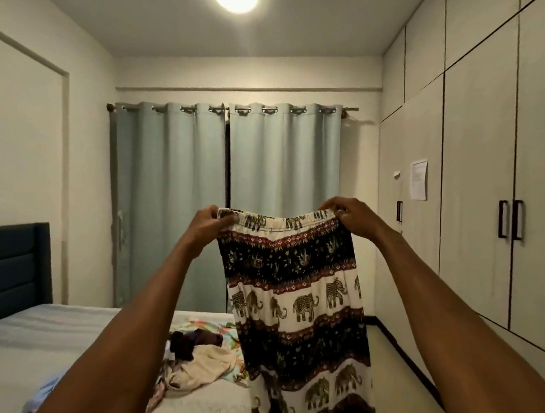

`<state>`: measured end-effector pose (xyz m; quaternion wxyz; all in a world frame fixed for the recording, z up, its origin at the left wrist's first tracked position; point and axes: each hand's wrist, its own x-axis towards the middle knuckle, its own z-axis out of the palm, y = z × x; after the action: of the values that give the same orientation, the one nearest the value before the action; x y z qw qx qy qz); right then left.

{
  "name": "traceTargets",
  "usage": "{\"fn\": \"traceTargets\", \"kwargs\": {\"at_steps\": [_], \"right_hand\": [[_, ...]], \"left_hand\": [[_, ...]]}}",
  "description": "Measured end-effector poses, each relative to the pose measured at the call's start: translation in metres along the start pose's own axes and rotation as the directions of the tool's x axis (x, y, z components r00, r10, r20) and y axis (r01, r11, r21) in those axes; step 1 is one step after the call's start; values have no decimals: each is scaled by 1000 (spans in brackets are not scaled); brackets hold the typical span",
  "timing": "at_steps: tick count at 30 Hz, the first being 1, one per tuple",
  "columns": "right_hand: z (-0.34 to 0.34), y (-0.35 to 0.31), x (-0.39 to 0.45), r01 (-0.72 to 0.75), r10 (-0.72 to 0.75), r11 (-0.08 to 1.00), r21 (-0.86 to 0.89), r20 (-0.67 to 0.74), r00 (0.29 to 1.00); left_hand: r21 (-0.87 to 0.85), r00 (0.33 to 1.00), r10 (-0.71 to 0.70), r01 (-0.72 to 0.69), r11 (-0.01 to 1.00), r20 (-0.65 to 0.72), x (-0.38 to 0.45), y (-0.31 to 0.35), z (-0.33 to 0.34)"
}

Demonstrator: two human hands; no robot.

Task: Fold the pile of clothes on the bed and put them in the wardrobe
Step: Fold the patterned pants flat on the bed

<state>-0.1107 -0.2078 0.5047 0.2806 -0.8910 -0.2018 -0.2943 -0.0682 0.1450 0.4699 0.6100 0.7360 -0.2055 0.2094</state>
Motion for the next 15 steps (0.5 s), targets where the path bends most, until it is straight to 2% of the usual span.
{"fn": "traceTargets", "kwargs": {"at_steps": [4,7,9,13,15], "right_hand": [[13,5,-4,-26,25,1000,17,51,998],[20,10,1,-33,40,992,-121,60,997],[23,13,2,-31,48,978,-208,79,996],[27,14,3,9,23,946,-324,94,995],[31,12,1,25,1,919,-393,65,998]], "left_hand": [[-114,962,-94,126,985,257,-11,-12,-8],[-120,898,-117,184,976,424,-13,-14,-12],[-55,889,-122,163,985,441,-14,-15,-13],[208,923,-122,47,977,365,-9,-21,-16],[247,941,-100,18,969,323,-8,-25,-16]]}}
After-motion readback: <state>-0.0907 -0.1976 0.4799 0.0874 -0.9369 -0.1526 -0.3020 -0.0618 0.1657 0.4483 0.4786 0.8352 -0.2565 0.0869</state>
